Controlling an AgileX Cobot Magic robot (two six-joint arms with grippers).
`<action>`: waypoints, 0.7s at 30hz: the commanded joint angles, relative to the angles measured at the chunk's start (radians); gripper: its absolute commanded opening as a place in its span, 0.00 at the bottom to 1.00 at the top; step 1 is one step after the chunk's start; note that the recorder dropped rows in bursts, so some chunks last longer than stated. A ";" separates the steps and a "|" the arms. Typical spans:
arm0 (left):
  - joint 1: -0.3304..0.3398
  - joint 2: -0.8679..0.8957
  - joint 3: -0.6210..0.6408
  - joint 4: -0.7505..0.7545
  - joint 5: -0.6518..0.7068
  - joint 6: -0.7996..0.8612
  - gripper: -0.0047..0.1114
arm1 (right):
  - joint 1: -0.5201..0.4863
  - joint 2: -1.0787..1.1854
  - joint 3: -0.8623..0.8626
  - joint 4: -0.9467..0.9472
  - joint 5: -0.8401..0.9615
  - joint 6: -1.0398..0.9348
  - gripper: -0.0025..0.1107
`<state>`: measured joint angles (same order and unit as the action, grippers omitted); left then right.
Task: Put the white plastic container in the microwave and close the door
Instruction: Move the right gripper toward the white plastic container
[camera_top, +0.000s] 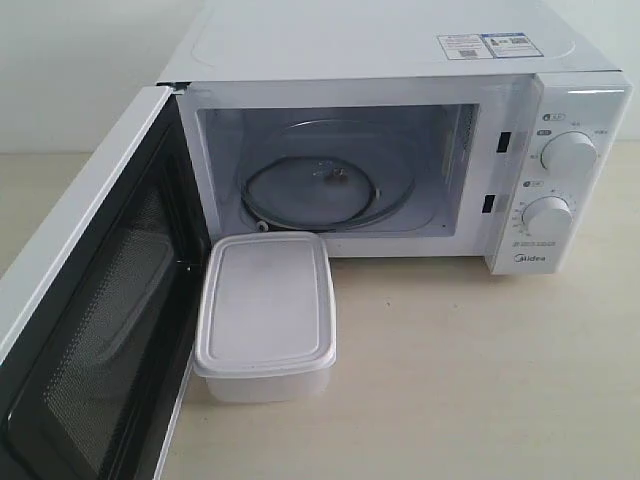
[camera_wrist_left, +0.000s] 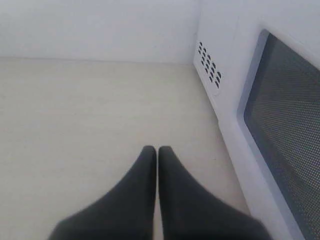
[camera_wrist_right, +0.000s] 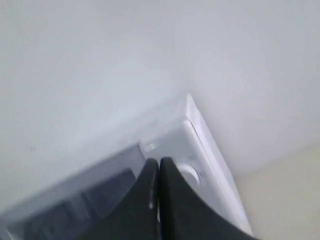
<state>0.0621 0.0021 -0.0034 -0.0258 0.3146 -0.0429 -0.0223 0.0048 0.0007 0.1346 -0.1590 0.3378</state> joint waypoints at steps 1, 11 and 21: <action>-0.002 -0.002 0.003 0.000 0.001 -0.009 0.07 | -0.007 -0.005 -0.001 0.022 -0.293 0.074 0.02; -0.002 -0.002 0.003 0.000 0.001 -0.009 0.07 | -0.007 -0.005 -0.151 0.002 -0.431 0.124 0.02; -0.002 -0.002 0.003 0.000 0.001 -0.009 0.07 | 0.166 0.570 -0.759 -0.224 0.800 -0.026 0.02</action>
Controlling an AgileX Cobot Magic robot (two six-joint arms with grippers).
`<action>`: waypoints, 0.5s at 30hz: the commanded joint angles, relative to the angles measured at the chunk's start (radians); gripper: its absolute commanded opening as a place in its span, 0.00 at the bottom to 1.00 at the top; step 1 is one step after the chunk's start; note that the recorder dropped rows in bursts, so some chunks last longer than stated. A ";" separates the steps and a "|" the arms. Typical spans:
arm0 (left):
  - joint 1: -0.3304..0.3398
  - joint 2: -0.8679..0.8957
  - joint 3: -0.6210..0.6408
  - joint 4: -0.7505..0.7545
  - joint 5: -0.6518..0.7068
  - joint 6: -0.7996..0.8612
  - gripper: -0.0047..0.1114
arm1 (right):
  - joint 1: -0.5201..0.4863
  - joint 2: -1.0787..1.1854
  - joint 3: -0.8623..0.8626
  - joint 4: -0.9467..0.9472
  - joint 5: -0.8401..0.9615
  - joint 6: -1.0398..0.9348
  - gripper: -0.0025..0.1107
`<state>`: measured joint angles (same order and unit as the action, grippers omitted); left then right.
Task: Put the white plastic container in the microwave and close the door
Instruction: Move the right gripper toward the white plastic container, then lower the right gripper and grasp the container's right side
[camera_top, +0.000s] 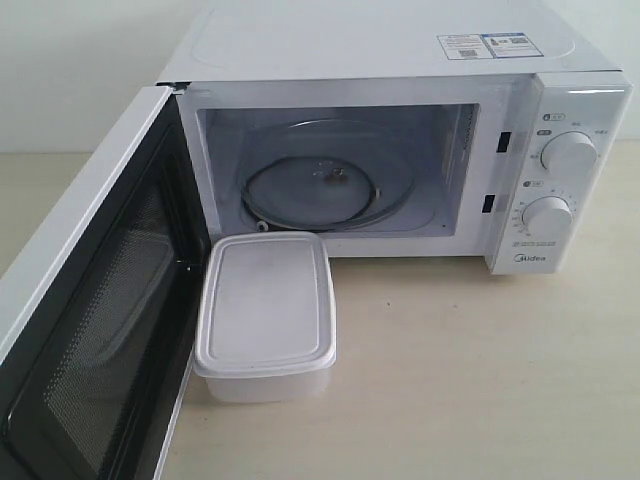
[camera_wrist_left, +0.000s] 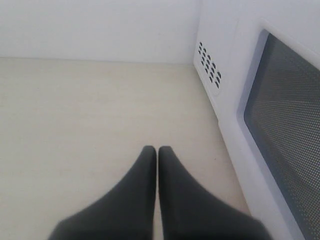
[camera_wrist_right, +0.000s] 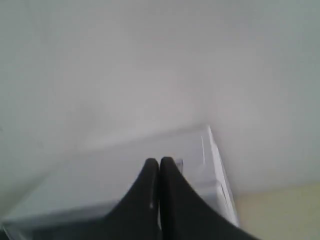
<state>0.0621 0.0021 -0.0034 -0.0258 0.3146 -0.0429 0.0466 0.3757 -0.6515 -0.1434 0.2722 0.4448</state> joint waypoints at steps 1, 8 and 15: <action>-0.002 -0.002 0.003 0.000 0.001 -0.009 0.07 | 0.117 0.231 -0.111 0.073 0.415 -0.149 0.02; -0.002 -0.002 0.003 0.000 0.001 -0.009 0.07 | 0.292 0.590 -0.113 0.477 0.582 -0.518 0.02; -0.002 -0.002 0.003 0.000 0.001 -0.009 0.07 | 0.373 0.885 -0.119 0.729 0.553 -0.887 0.02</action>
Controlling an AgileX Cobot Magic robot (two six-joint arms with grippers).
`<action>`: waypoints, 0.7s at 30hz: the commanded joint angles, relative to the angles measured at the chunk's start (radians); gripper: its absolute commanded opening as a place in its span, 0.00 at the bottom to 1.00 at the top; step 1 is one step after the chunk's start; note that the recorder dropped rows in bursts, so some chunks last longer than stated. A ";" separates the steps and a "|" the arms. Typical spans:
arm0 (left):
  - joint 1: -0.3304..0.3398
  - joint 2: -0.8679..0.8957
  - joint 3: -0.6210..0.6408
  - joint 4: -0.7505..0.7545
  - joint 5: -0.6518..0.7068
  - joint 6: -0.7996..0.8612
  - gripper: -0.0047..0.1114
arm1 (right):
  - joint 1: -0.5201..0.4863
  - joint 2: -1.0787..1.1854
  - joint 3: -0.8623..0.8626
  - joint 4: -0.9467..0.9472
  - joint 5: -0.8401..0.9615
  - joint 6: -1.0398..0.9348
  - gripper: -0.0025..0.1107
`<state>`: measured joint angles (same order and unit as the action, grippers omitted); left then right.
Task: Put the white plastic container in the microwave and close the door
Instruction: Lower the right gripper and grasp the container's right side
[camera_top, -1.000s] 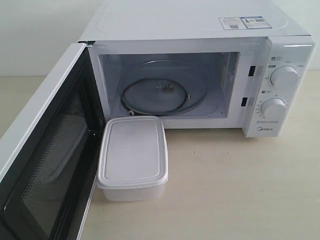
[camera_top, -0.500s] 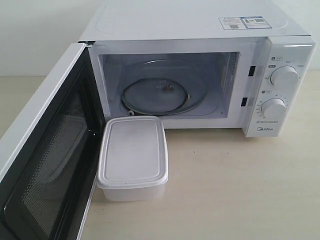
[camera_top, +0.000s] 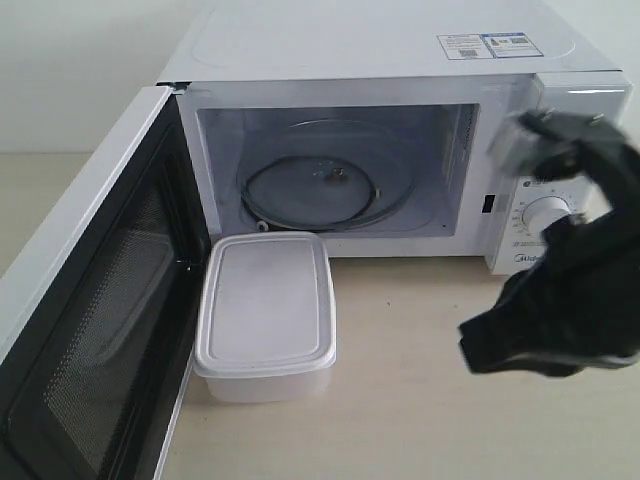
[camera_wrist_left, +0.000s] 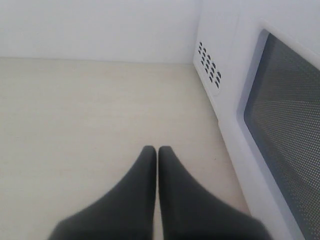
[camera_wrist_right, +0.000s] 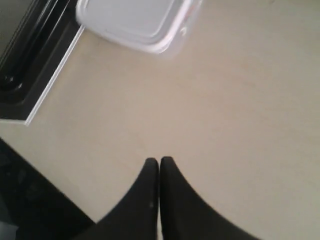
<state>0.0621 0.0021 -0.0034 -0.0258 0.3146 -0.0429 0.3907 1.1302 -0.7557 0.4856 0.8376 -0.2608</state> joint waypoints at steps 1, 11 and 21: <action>-0.002 -0.002 0.003 0.000 0.001 -0.009 0.07 | 0.027 0.170 -0.018 0.140 -0.047 -0.184 0.02; -0.002 -0.002 0.003 0.000 0.001 -0.009 0.07 | 0.025 0.388 -0.072 0.636 -0.132 -0.534 0.02; -0.002 -0.002 0.003 0.000 0.001 -0.009 0.07 | -0.158 0.555 -0.157 0.959 0.101 -0.798 0.02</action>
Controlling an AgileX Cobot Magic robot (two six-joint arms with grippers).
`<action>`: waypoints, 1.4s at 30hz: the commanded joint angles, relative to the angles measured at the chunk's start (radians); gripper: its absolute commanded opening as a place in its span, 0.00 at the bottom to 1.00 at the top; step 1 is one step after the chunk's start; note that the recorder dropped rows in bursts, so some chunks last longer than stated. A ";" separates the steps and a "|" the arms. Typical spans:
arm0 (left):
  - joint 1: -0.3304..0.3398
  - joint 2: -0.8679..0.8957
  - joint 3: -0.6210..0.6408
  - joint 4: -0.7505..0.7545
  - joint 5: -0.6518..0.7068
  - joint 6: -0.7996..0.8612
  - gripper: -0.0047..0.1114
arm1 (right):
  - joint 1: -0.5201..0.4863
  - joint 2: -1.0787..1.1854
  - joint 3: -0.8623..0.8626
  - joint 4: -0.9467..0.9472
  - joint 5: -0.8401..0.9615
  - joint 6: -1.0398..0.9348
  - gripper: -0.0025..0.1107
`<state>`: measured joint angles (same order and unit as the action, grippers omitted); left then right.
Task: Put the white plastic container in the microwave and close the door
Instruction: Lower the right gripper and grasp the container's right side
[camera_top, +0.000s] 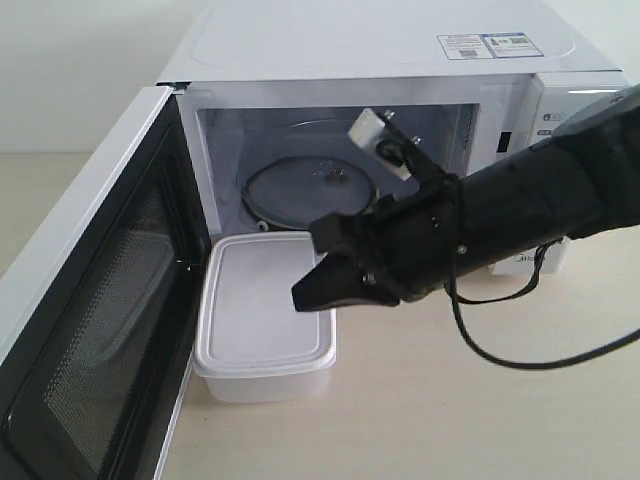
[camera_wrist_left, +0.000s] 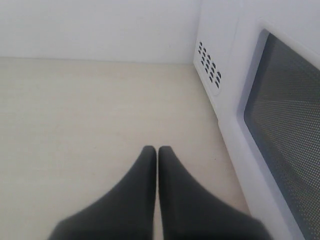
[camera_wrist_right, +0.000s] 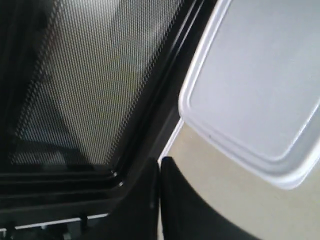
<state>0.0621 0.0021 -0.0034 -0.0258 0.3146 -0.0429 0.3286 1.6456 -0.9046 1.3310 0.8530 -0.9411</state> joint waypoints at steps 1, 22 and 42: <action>-0.002 -0.002 0.003 0.000 0.001 -0.009 0.07 | -0.122 0.058 -0.008 0.120 0.101 -0.136 0.02; -0.002 -0.002 0.003 0.000 0.001 -0.009 0.07 | -0.189 0.389 -0.136 0.210 0.086 -0.266 0.57; -0.002 -0.002 0.003 0.000 0.001 -0.009 0.07 | -0.132 0.391 -0.136 0.289 -0.039 -0.302 0.55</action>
<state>0.0621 0.0021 -0.0034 -0.0258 0.3146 -0.0429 0.1902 2.0351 -1.0354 1.6081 0.8269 -1.2454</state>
